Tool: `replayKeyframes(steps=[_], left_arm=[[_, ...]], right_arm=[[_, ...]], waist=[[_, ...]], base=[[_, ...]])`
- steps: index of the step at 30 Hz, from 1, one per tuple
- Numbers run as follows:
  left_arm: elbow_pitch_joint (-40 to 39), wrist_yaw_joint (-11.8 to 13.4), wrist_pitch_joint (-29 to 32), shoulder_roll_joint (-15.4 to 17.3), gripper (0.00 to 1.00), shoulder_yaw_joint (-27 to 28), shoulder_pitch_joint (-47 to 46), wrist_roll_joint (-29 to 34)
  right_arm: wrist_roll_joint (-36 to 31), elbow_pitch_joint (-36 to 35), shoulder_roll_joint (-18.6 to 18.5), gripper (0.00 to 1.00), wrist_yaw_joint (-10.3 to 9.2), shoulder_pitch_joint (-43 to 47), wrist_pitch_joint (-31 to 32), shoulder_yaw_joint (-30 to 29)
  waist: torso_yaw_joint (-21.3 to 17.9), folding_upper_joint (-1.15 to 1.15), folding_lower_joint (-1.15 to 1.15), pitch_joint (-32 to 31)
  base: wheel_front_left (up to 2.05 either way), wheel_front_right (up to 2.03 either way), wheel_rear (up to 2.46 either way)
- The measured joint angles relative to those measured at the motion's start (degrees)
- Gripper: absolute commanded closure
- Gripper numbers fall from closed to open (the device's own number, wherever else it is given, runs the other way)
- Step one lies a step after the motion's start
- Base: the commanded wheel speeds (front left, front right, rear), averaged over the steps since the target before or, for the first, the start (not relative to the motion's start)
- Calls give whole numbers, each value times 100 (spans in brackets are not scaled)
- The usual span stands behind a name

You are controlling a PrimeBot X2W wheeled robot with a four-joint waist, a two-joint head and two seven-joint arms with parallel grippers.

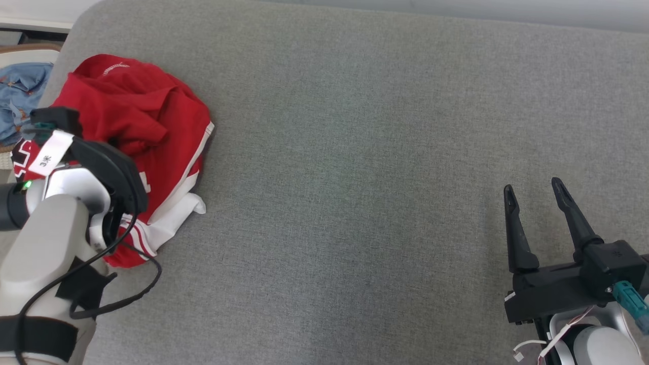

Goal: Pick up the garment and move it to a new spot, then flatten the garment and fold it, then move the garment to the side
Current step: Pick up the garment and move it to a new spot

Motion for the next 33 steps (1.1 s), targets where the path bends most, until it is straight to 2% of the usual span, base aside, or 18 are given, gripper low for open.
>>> replayKeyframes(steps=[12, 18, 23, 33], left_arm=[[-252, 18, -480, -402, 100, 11, -350, -14], [-393, -187, -730, -673, 100, -114, -531, -13], [-594, -415, -903, -971, 100, -204, -544, -64], [-1192, -630, -929, -1168, 100, -553, -433, -63]], right_arm=[[16, 245, 205, 0, -1, -87, 33, -54], [101, 479, 397, 0, -1, -130, -67, 9], [168, 583, 471, 0, -1, -122, -168, -4], [241, 532, 510, 0, -2, 259, -261, -135]], waist=[[51, 0, 0, -458], [-41, 0, 0, -815], [-235, 0, -1, -1125], [-903, -1, -1, -1530]], base=[[0, 0, 0], [0, 0, 0], [0, 0, 0], [0, 0, 0]])
